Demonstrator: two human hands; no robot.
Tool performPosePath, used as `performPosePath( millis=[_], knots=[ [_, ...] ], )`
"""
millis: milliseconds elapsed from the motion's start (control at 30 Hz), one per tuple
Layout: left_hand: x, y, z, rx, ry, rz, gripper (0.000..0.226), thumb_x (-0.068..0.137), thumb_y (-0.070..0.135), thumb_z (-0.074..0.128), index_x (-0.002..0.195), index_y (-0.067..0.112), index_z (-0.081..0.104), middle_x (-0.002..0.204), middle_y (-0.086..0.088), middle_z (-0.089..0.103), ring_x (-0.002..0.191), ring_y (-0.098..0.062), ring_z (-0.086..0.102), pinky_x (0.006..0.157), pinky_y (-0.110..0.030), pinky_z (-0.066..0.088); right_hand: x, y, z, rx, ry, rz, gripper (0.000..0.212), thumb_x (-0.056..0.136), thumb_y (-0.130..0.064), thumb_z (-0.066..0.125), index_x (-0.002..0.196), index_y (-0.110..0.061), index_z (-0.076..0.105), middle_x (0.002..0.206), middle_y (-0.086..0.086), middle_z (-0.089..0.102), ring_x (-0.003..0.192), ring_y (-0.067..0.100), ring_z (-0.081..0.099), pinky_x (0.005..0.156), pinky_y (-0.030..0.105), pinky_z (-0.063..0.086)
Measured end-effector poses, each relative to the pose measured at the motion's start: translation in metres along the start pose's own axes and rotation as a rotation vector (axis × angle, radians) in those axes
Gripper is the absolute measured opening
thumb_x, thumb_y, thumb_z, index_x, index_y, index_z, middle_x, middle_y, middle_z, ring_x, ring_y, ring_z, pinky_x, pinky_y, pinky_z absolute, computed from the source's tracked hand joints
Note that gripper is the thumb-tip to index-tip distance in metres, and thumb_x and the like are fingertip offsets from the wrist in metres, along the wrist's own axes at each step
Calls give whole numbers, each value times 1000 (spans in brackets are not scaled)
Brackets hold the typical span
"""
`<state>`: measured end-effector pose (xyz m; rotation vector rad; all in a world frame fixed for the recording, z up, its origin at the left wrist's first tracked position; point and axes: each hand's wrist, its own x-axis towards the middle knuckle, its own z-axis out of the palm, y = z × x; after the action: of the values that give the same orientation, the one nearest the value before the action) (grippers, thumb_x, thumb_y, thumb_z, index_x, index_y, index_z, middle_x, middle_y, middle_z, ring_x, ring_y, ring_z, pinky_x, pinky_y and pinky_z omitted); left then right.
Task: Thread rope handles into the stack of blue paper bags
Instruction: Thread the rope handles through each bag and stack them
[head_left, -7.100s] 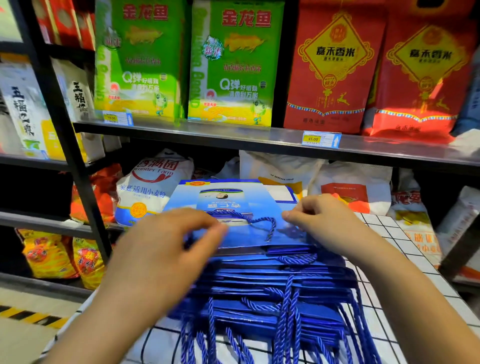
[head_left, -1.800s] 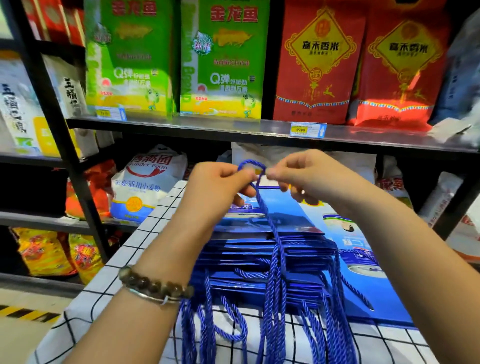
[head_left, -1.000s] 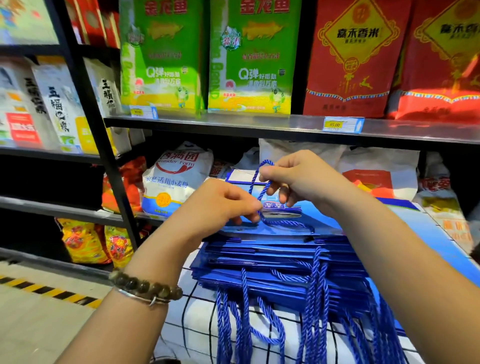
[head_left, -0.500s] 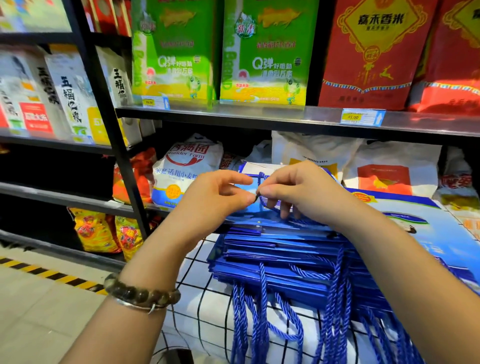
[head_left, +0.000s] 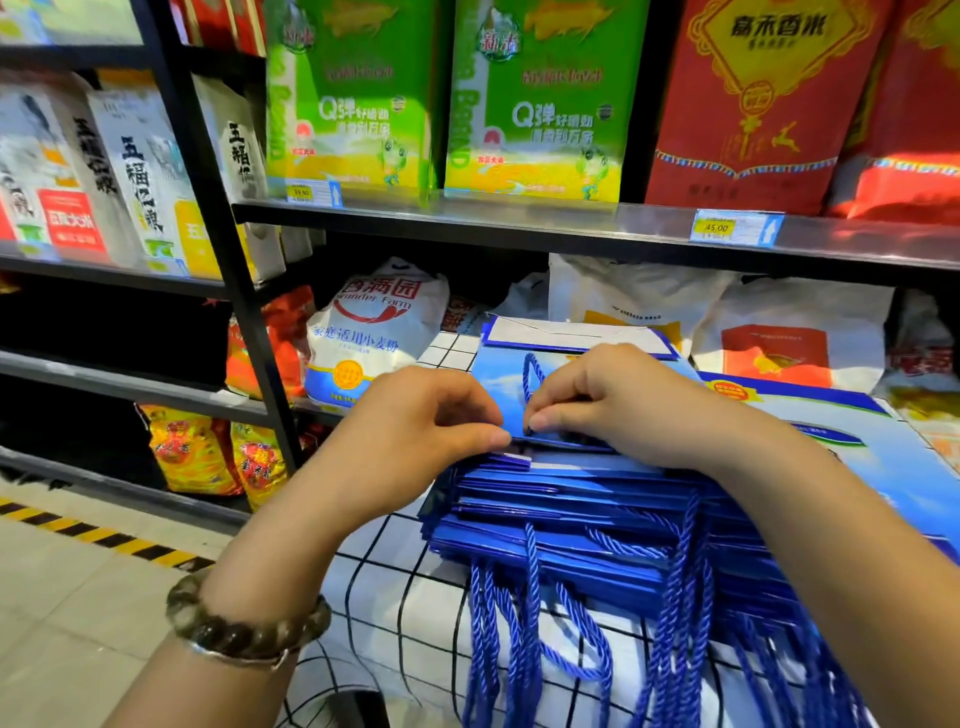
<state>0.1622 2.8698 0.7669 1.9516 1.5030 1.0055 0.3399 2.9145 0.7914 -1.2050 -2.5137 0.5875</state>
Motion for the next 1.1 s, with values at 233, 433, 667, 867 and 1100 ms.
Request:
performPosePath(
  millis=[233, 433, 667, 867, 1100],
  knots=[
    [-3, -7, 9, 275, 80, 228, 17, 85, 15, 50, 85, 32, 44, 99, -5, 68, 95, -26, 61, 76, -43, 50, -6, -4, -4, -78, -172, 8, 24, 95, -25, 43, 99, -12, 63, 100, -2, 61, 100, 18, 53, 94, 32, 39],
    [-9, 8, 9, 390, 149, 176, 28, 82, 18, 43, 90, 36, 63, 126, 7, 59, 125, -8, 46, 92, -32, 45, -7, 2, 0, -283, -178, -45, 20, 95, -18, 43, 101, -9, 60, 95, -1, 54, 95, 20, 50, 90, 39, 40],
    [-16, 35, 26, 745, 201, -28, 29, 86, 43, 41, 93, 25, 63, 96, 4, 64, 86, -16, 56, 62, -26, 36, -9, 1, 0, -227, -136, -56, 24, 96, -30, 42, 106, -19, 61, 93, -8, 53, 92, 15, 50, 87, 32, 41],
    [-15, 36, 30, 714, 223, -15, 32, 91, 49, 39, 89, 23, 58, 91, 4, 62, 86, -18, 56, 62, -28, 35, -10, 3, 3, -269, -108, -68, 24, 97, -33, 40, 96, -18, 59, 91, -3, 55, 90, 19, 50, 85, 40, 43],
    [-13, 32, 22, 784, 41, 74, 17, 98, 37, 32, 84, 29, 36, 101, 3, 58, 94, -21, 55, 67, -30, 32, -10, 9, 5, -268, -101, -48, 19, 95, -21, 43, 103, -16, 60, 103, 1, 60, 96, 21, 51, 88, 41, 43]
  ],
)
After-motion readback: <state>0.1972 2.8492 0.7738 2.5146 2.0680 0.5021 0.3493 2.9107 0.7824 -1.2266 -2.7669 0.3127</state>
